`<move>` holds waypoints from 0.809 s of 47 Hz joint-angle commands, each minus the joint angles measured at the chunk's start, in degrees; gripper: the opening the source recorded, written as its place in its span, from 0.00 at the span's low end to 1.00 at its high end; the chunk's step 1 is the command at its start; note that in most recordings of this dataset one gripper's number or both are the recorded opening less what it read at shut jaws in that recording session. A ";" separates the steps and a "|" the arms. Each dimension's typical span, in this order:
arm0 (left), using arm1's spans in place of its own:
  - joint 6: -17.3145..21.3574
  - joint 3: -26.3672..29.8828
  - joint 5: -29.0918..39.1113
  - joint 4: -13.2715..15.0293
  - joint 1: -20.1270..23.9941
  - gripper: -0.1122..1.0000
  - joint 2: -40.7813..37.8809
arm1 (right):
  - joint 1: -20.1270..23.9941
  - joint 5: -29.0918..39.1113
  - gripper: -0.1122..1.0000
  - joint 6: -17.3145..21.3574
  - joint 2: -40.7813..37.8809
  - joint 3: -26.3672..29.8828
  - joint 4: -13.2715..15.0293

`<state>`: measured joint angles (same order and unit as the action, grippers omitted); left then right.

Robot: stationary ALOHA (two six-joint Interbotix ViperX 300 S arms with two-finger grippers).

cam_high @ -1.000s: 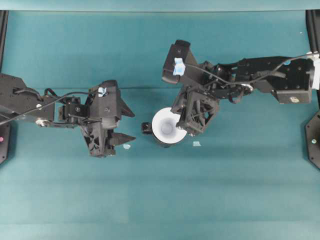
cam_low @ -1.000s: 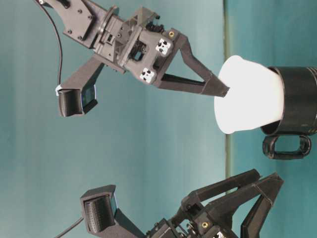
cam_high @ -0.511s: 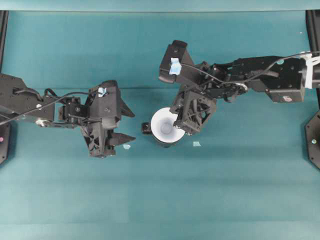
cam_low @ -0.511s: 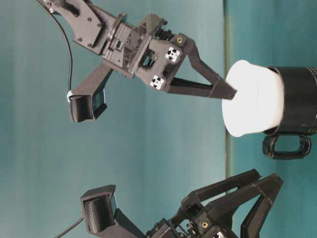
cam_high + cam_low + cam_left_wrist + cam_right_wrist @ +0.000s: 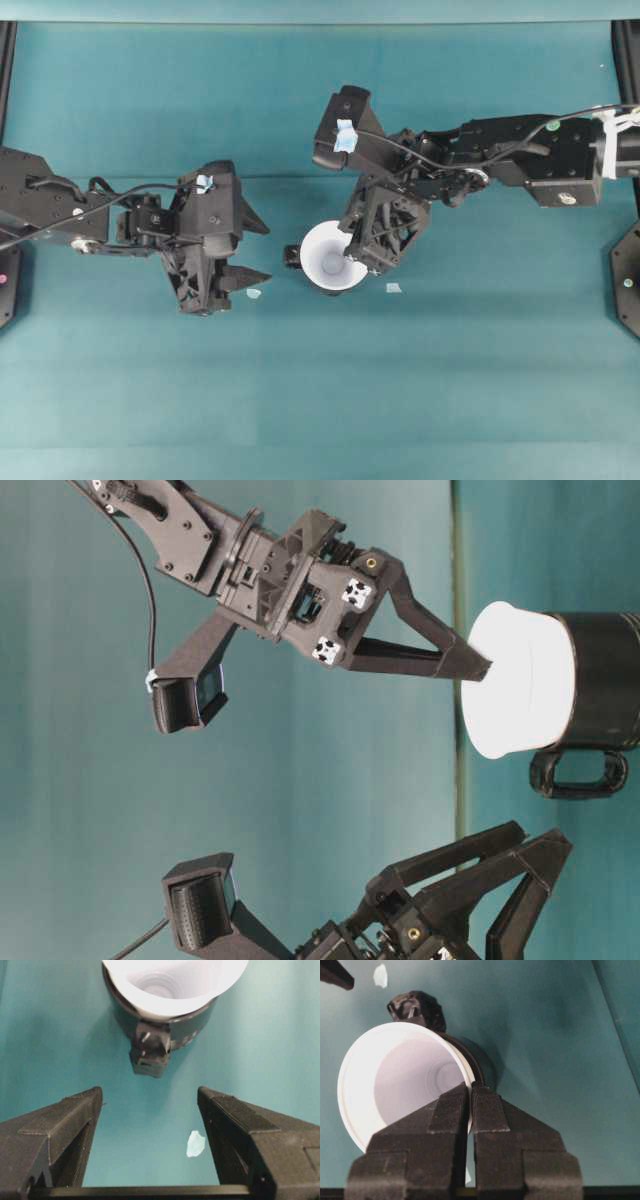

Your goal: Put a paper cup into the cup holder on your left arm.

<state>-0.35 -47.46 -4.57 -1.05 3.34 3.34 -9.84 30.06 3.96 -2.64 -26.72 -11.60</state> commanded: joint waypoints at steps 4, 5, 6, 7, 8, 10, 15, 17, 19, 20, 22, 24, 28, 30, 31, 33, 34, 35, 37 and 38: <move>0.00 0.44 -0.26 -0.09 0.09 0.81 0.70 | 0.26 -0.44 0.12 0.26 0.26 1.05 -0.26; 0.00 0.44 -0.26 -0.09 0.09 0.81 0.70 | 0.26 -0.44 0.12 0.26 0.35 1.05 -0.26; 0.00 0.44 -0.26 -0.09 0.09 0.81 0.70 | 0.26 -0.44 0.12 0.26 0.35 1.05 -0.26; 0.00 0.44 -0.26 -0.18 0.09 0.81 0.70 | 0.26 -0.44 0.12 0.26 0.35 1.05 -0.26; 0.00 0.44 -0.26 -0.18 0.09 0.81 0.70 | 0.26 -0.44 0.13 0.26 0.26 1.05 -0.26; 0.00 0.44 -0.18 -0.18 0.09 0.81 0.70 | 0.26 -0.44 0.13 0.26 0.26 1.05 -0.26; 0.00 0.44 -0.26 -0.09 0.09 0.81 0.70 | 0.26 -0.44 0.15 0.26 0.35 1.05 -0.26; 0.00 0.44 -0.26 -0.18 0.09 0.81 0.70 | 0.18 -0.53 0.17 0.26 0.35 1.05 -0.26; 0.00 0.44 -0.18 -0.09 0.09 0.81 0.70 | 0.18 -0.53 0.19 0.26 0.26 1.14 -0.26; 0.00 0.44 -0.26 -0.18 0.09 0.81 0.70 | 0.18 -0.53 0.20 0.26 0.26 1.05 -0.26; 0.00 0.44 -0.26 -0.09 0.09 0.81 0.70 | 0.18 -0.53 0.23 0.26 0.35 1.05 -0.26; 0.00 0.44 -0.26 -0.18 0.09 0.81 0.70 | 0.18 -0.62 0.26 0.26 0.35 1.14 -0.26; -0.09 0.44 -0.18 -0.18 0.09 0.81 0.70 | 0.18 -0.62 0.34 0.26 0.26 1.32 -0.35; -0.09 0.44 -0.26 -0.09 0.09 0.81 0.70 | 0.18 -0.62 0.40 0.26 0.18 1.32 -0.44; 0.00 0.44 -0.26 -0.09 0.09 0.81 0.70 | 0.18 -0.62 0.44 0.26 0.26 1.41 -0.44; -0.09 0.53 -0.26 -0.18 0.09 0.81 0.70 | 0.18 -0.70 0.53 0.26 0.26 1.41 -0.53; -0.09 0.53 -0.26 -0.18 0.09 0.81 0.70 | 0.18 -0.70 0.56 0.26 0.26 1.49 -0.62; 0.00 0.44 -0.26 -0.18 0.09 0.81 0.70 | 0.18 -0.70 0.60 0.26 0.26 1.58 -0.70; -0.09 0.44 -0.26 -0.09 0.09 0.81 0.70 | 0.18 -0.70 0.68 0.26 0.26 1.67 -0.70; -0.09 0.44 -0.26 -0.09 0.09 0.81 0.70 | 0.18 -0.70 0.72 0.35 0.18 1.67 -0.79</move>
<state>-0.35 -47.46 -4.57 -1.05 3.34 3.34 -9.84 29.71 3.96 -2.81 -26.37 -12.04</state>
